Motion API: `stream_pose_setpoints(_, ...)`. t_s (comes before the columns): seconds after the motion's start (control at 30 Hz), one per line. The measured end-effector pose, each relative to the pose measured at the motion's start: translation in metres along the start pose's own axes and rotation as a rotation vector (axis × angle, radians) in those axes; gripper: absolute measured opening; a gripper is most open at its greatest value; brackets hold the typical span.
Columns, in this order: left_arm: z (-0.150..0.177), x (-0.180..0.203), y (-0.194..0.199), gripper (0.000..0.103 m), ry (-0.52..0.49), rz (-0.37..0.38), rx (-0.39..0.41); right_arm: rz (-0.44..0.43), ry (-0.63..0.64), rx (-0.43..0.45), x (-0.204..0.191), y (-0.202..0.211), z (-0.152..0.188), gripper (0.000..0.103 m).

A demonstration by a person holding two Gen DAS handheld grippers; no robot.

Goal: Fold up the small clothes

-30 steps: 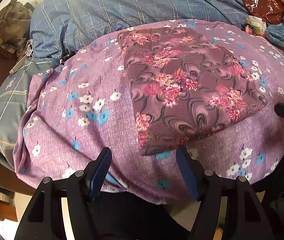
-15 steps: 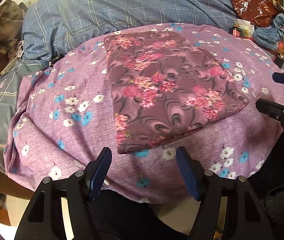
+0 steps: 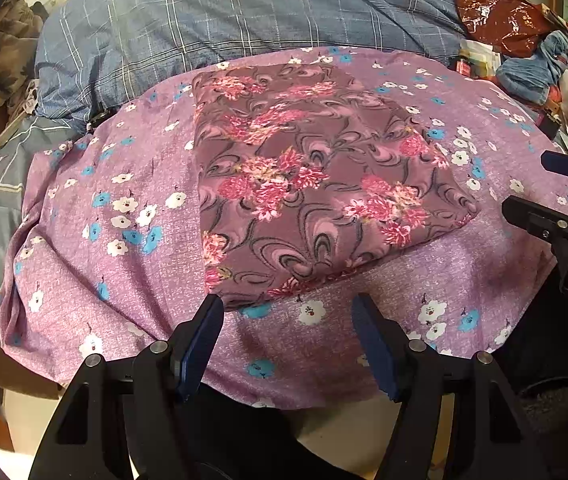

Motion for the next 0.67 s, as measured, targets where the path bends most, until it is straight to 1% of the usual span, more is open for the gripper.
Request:
stream_pose_setpoints(0.17, -0.002, 0.005, 0.001, 0.067, 0.005, 0.027, -0.010, 0.001, 0.004, -0.010, -0.001, -0.002, 0.003, 0.103)
stream_pose_setpoints(0.33, -0.009, 0.008, 0.015, 0.067, 0.031, 0.059, 0.048, 0.000, -0.004, -0.014, 0.002, -0.002, 0.004, 0.103)
stream_pose_setpoints(0.5, -0.008, 0.014, 0.021, 0.067, 0.004, 0.053, 0.059, 0.004, -0.021, -0.011, 0.007, -0.002, 0.004, 0.103)
stream_pose_setpoints(0.67, -0.008, 0.017, 0.020, 0.067, -0.013, 0.047, 0.046, -0.009, -0.035, -0.012, 0.009, -0.002, 0.004, 0.103)
Point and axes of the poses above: each gripper's, at about its wrist camera, not at the fingertips, and y roughly against the way its jaws point, x to its right, z to its underside, the point moved 6 cm from there along -y, roughly the way its jaws point, and after that the axes turned 1 degree about -z, right-handed, at the moved point
